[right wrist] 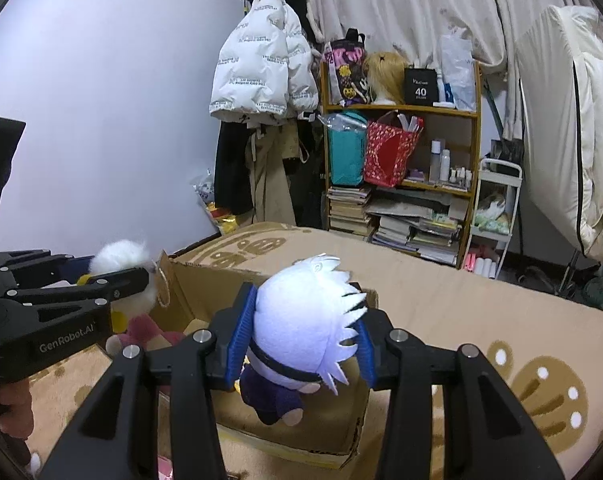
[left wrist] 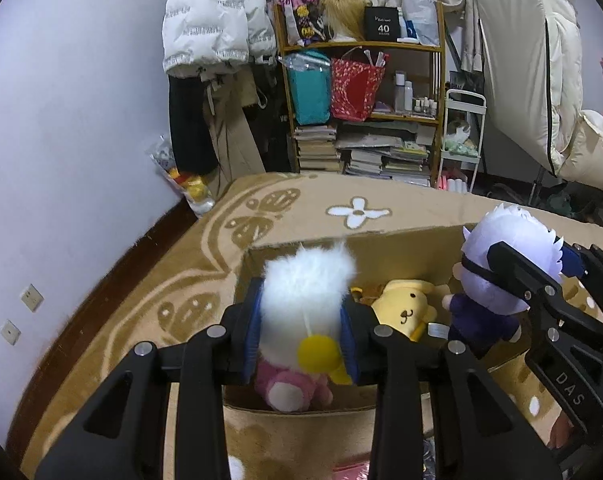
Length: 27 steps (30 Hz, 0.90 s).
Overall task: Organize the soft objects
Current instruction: 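Carry the white chick and white-haired doll into the box and release both, then withdraw both tools from the box toward the pink roll and swirl cushion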
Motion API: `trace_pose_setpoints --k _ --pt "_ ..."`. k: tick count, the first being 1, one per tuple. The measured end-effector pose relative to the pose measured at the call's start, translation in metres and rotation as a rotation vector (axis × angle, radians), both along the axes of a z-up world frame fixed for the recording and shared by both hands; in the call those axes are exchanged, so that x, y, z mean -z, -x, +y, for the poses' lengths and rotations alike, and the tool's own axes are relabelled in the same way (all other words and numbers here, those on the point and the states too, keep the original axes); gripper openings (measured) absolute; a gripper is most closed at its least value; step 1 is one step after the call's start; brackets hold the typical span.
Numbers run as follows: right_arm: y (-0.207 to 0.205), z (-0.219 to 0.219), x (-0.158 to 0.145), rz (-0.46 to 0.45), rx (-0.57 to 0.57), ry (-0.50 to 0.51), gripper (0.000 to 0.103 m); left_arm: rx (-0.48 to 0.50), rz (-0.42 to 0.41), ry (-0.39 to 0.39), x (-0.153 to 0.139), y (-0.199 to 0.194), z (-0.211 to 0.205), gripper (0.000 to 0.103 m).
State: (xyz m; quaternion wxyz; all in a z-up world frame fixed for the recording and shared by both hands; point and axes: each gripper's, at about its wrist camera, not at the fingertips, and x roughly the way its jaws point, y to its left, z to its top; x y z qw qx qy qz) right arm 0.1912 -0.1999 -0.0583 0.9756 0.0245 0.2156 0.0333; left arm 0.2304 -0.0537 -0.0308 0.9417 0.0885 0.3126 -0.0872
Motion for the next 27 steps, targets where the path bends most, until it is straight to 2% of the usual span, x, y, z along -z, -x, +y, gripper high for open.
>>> trace_pose_setpoints --k 3,5,6,7,9,11,13,14,18,20,27 --pt "-0.002 0.000 0.005 0.016 -0.005 -0.010 0.049 0.002 0.039 0.026 0.007 -0.005 0.002 0.035" --pt "-0.004 -0.001 0.008 0.025 -0.007 -0.020 0.050 0.003 0.054 0.038 0.012 -0.006 0.002 0.052" --pt "-0.004 -0.003 0.010 0.031 0.001 -0.036 0.050 0.001 0.057 0.037 0.013 -0.006 0.002 0.065" --pt "-0.004 -0.004 0.011 0.036 0.002 -0.058 0.051 -0.006 0.057 0.032 0.015 -0.007 0.002 0.070" --pt "-0.006 -0.010 0.015 0.055 -0.006 -0.119 0.052 -0.020 0.050 0.021 0.017 -0.006 0.002 0.073" --pt "-0.006 -0.010 0.016 0.061 0.002 -0.112 0.055 -0.035 0.062 0.003 0.020 -0.008 0.003 0.076" --pt "-0.005 -0.009 0.015 0.054 0.006 -0.096 0.065 -0.050 0.072 -0.006 0.023 -0.008 0.005 0.079" --pt "-0.003 -0.009 0.014 0.049 0.003 -0.097 0.073 -0.058 0.072 -0.006 0.023 -0.008 0.007 0.080" --pt "0.002 -0.008 0.009 0.029 0.016 -0.082 0.097 -0.085 0.076 -0.008 0.024 -0.005 0.013 0.092" --pt "0.005 -0.007 0.006 0.017 0.017 -0.073 0.103 -0.093 0.076 -0.020 0.022 -0.002 0.015 0.098" --pt "0.011 -0.009 -0.002 0.020 0.034 -0.092 0.103 -0.116 0.068 -0.043 0.015 0.012 0.026 0.100"
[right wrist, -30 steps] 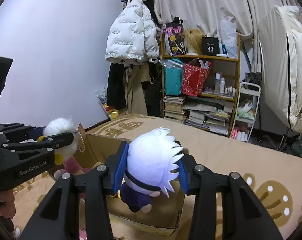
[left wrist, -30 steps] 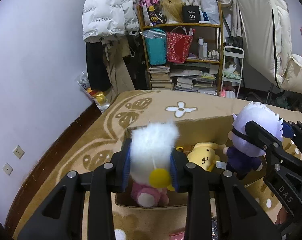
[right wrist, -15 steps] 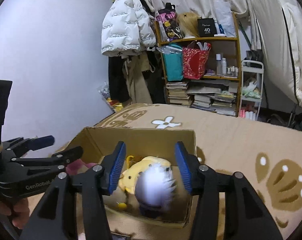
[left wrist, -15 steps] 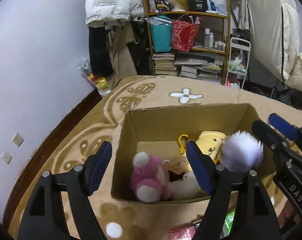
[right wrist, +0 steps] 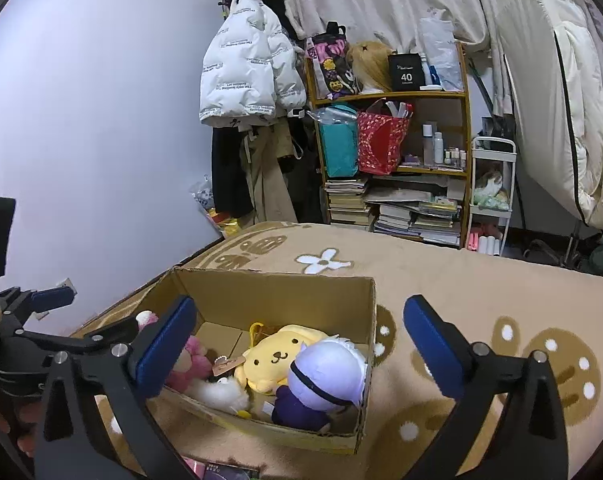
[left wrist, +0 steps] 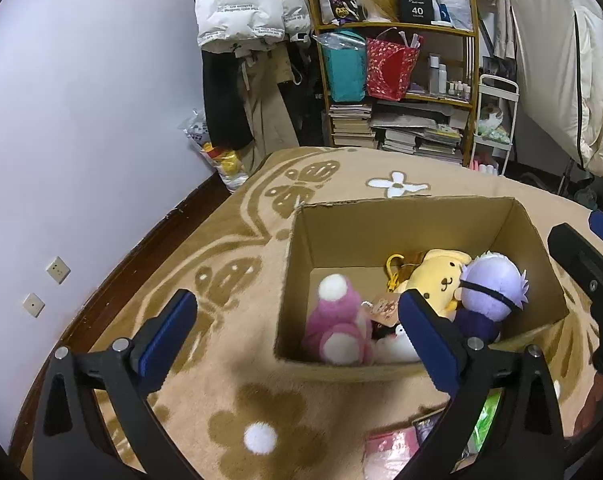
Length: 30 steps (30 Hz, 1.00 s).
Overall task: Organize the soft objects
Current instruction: 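Withdraw both tools from the box toward the pink roll and swirl cushion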
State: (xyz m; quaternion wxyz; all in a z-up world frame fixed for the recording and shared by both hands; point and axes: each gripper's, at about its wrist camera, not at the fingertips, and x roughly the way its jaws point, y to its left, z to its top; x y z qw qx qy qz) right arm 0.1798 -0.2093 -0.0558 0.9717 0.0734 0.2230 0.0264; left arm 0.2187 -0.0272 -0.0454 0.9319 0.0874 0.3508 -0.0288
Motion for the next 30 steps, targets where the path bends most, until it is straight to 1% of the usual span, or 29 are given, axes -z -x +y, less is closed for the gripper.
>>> trace_pose_setpoints --k 3,6,15,18,20,24,30 --pt "0.005 0.000 -0.003 0.014 -0.001 0.005 0.103 -0.007 -0.005 -0.003 -0.006 0.009 0.006 0.102" --pt "0.013 -0.001 -0.007 0.022 0.006 0.011 0.103 -0.019 -0.005 0.008 -0.012 0.015 0.012 0.103" --pt "0.045 -0.006 -0.023 0.034 0.038 0.025 0.103 -0.067 0.040 0.048 -0.024 0.052 0.031 0.103" --pt "0.059 -0.006 -0.029 0.036 0.052 0.028 0.103 -0.080 0.022 0.031 -0.028 0.069 0.033 0.103" --pt "0.067 -0.006 -0.031 0.042 0.056 0.025 0.103 -0.071 0.025 0.019 -0.030 0.077 0.034 0.103" --pt "0.083 -0.004 -0.031 0.065 0.062 0.016 0.103 -0.052 0.040 0.021 -0.029 0.096 0.034 0.103" --pt "0.103 0.004 -0.022 0.119 0.056 0.003 0.103 -0.031 0.093 -0.001 -0.014 0.115 0.027 0.103"
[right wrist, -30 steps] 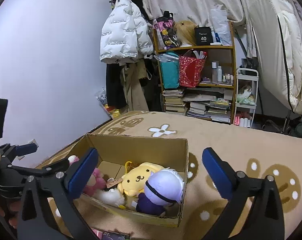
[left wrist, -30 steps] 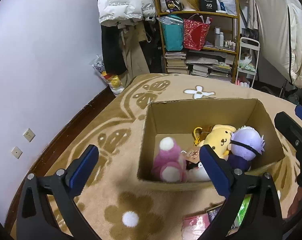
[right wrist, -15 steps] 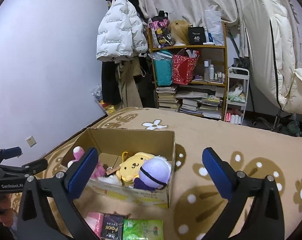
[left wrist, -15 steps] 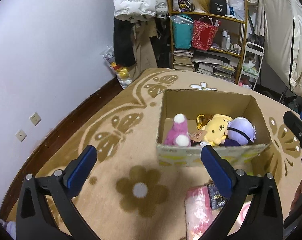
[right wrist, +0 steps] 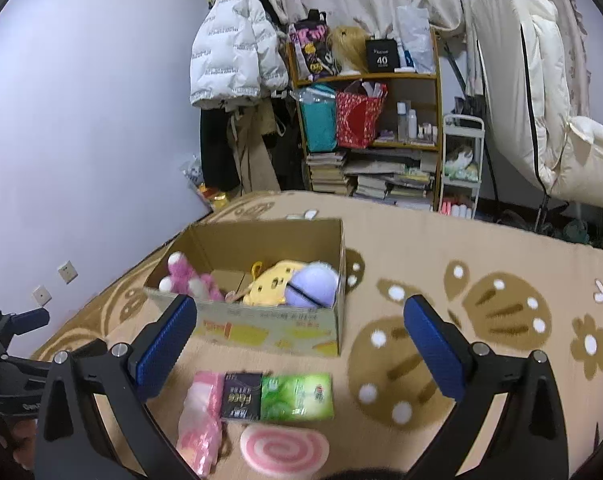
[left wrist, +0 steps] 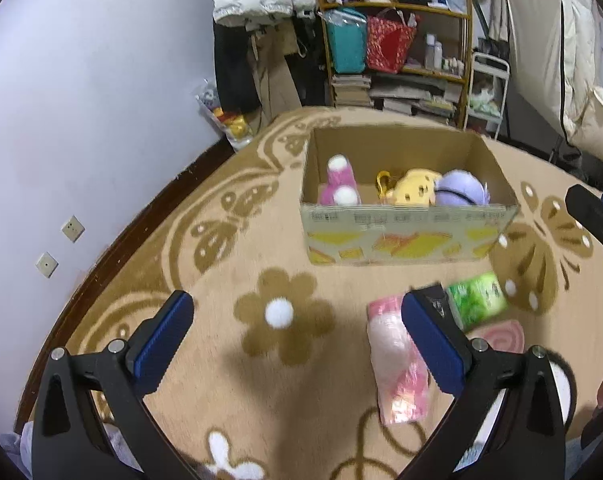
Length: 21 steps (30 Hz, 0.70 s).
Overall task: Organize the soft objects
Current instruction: 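Withdraw both tools from the box toward the pink roll and swirl cushion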
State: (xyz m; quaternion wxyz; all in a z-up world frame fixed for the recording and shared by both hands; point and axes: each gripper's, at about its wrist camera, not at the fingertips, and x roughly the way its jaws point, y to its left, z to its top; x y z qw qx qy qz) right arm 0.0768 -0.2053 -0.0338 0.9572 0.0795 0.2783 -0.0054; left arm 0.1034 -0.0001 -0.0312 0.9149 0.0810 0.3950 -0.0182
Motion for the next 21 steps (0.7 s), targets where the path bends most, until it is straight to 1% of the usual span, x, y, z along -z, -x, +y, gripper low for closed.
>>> trace_pose_setpoints --k 4,10,17,21 --pt "0.007 0.004 0.009 0.045 0.002 -0.020 0.103 0.012 0.039 -0.013 0.013 0.011 -0.003 0.103" --pt "0.011 0.009 0.033 0.137 0.003 -0.047 0.103 0.044 0.109 -0.049 0.033 0.017 -0.011 0.103" --pt "0.009 0.012 0.061 0.229 -0.004 -0.086 0.103 0.052 0.196 -0.060 0.058 0.011 -0.015 0.103" --pt "0.006 0.011 0.074 0.273 0.007 -0.094 0.101 0.043 0.210 -0.134 0.072 0.006 -0.021 0.103"
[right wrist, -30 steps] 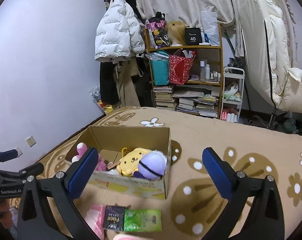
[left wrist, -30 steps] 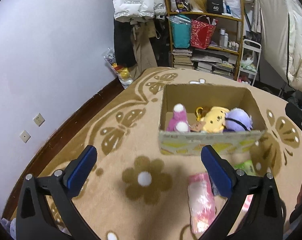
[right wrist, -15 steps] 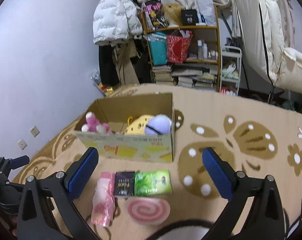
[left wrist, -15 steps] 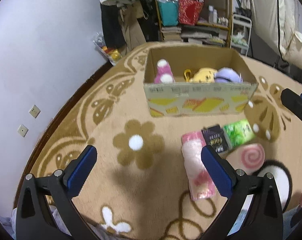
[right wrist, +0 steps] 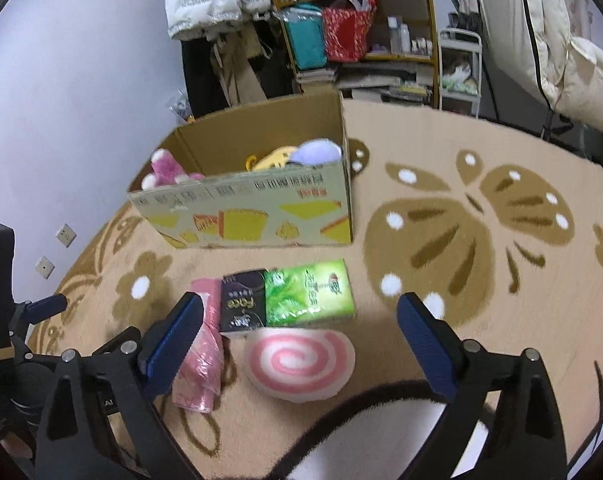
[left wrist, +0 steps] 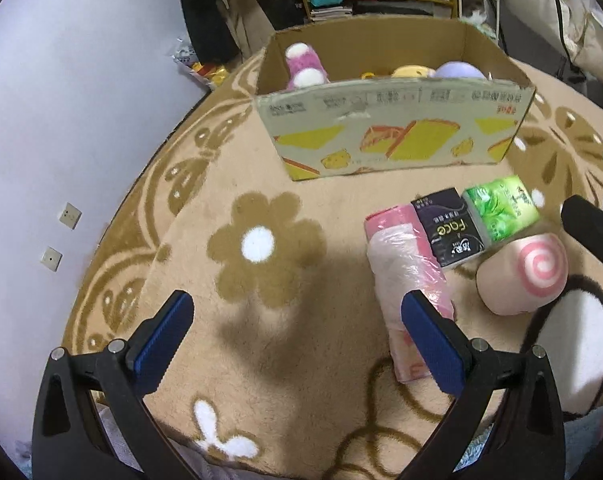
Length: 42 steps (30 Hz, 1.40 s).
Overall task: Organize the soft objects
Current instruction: 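Withdraw both tools from the box toward the pink roll and swirl cushion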
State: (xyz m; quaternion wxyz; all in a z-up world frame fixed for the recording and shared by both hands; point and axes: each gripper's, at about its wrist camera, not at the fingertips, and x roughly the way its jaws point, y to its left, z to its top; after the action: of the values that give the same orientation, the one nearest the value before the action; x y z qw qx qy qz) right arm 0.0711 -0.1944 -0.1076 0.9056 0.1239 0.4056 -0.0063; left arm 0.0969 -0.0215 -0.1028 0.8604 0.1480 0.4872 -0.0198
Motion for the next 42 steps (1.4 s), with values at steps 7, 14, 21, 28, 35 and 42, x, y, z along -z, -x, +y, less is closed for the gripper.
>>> trace_pose_setpoints --k 7,14,21,28,35,42 --pt "-0.007 0.001 0.023 0.087 0.000 -0.005 0.101 0.017 0.038 -0.021 0.018 -0.005 -0.010 0.103" --pt "-0.015 0.002 0.041 0.147 -0.009 -0.029 0.101 0.016 0.076 -0.032 0.033 -0.011 -0.014 0.103" --pt "-0.020 0.002 0.052 0.189 -0.006 -0.046 0.101 0.035 0.104 -0.058 0.046 -0.015 -0.024 0.103" --pt "-0.023 0.003 0.057 0.209 -0.004 -0.051 0.101 0.040 0.106 -0.048 0.050 -0.019 -0.031 0.103" --pt "-0.025 0.004 0.061 0.222 -0.006 -0.054 0.101 0.048 0.107 -0.021 0.049 -0.019 -0.034 0.103" --pt "-0.027 0.004 0.062 0.227 -0.007 -0.055 0.097 0.047 0.122 -0.011 0.052 -0.020 -0.036 0.103"
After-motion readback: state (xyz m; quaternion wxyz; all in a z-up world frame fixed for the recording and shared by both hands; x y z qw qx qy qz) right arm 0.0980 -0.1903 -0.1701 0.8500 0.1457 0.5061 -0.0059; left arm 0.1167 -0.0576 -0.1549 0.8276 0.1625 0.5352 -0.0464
